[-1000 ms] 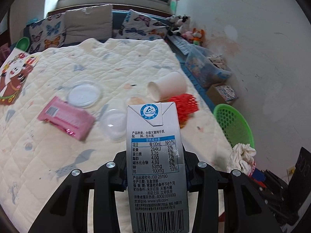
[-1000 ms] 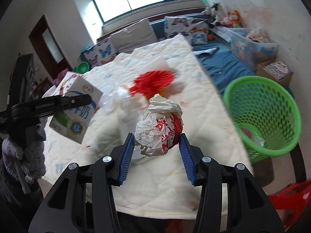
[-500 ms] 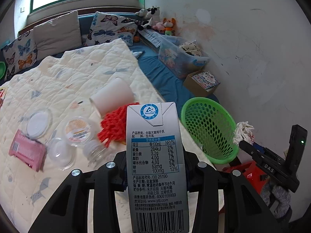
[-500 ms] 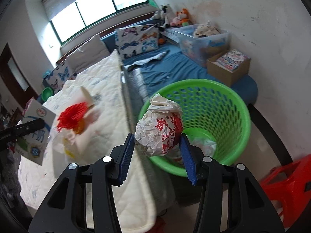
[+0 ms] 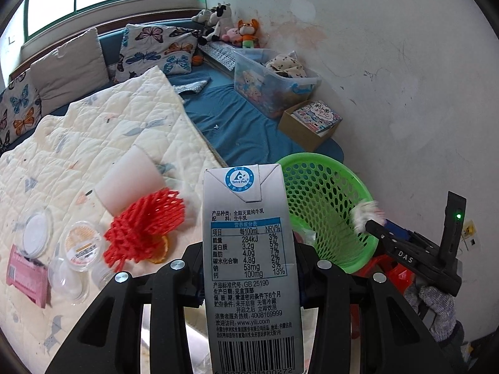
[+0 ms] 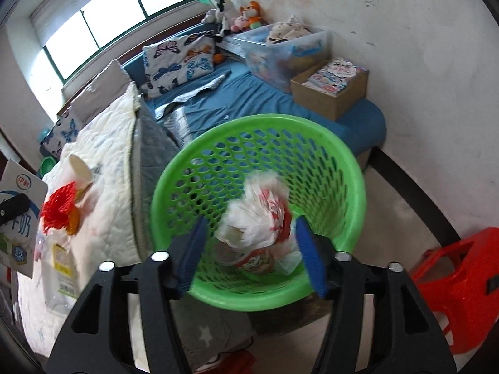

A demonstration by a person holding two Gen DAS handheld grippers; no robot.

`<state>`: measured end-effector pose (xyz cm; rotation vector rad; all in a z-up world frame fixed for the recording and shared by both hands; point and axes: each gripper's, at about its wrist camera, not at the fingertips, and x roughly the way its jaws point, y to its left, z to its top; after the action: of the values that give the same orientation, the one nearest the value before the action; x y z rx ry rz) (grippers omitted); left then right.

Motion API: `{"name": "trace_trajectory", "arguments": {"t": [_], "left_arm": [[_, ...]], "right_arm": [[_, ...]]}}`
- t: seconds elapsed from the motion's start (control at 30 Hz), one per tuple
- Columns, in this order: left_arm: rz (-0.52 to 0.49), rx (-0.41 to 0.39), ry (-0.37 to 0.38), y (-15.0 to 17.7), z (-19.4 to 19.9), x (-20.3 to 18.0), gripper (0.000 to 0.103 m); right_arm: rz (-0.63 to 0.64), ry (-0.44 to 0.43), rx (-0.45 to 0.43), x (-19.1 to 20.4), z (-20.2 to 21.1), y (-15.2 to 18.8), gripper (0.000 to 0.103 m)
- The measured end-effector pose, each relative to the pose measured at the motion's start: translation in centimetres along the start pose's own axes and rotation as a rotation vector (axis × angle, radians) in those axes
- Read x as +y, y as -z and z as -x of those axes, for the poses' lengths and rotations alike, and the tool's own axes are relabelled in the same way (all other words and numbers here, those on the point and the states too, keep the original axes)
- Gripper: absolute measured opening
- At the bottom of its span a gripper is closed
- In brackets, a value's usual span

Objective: Collect trash
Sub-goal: 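Carry the milk carton with the left tool into the green basket and release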

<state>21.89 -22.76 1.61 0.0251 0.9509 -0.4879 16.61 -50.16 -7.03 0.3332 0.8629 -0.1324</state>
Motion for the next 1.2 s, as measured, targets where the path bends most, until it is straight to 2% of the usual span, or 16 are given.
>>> {"name": "trace_trajectory", "arguments": {"t": [0.2, 0.4, 0.67, 0.87, 1.03, 1.07, 1.1, 1.13, 1.2], "left_arm": [[-0.04, 0.016, 0.016, -1.0, -1.6, -2.0, 0.04], [-0.096, 0.041, 0.05, -2.0, -3.7, -5.0, 0.04], [-0.174, 0.107, 0.086, -2.4, -7.9, -9.2, 0.04], [-0.197, 0.146, 0.105, -2.4, -10.9, -11.7, 0.04], [-0.195, 0.154, 0.152, -3.1, -12.5, -13.9, 0.04], [-0.194, 0.149, 0.165, -3.2, -12.7, -14.3, 0.045], [-0.186, 0.14, 0.191, -3.4, -12.9, -14.6, 0.058], [-0.177, 0.124, 0.205, -3.6, -12.9, -14.8, 0.062], [-0.162, 0.088, 0.239, -3.6, -12.8, -14.9, 0.064]], "right_arm": [[-0.008, -0.005, -0.009, -0.6, 0.3, 0.0, 0.066], [0.019, 0.008, -0.052, -0.5, 2.5, 0.4, 0.07], [0.007, -0.001, -0.087, -1.4, 5.2, 1.7, 0.07], [-0.02, 0.001, -0.104, -2.6, 6.7, 2.7, 0.071], [-0.046, 0.009, -0.109, -3.5, 7.1, 3.3, 0.071], [-0.051, 0.009, -0.108, -3.6, 7.2, 3.5, 0.071], [-0.056, 0.01, -0.108, -3.8, 7.2, 3.5, 0.071], [-0.061, 0.012, -0.11, -3.8, 7.2, 3.7, 0.071], [-0.068, 0.011, -0.109, -4.0, 7.3, 3.9, 0.071]]}}
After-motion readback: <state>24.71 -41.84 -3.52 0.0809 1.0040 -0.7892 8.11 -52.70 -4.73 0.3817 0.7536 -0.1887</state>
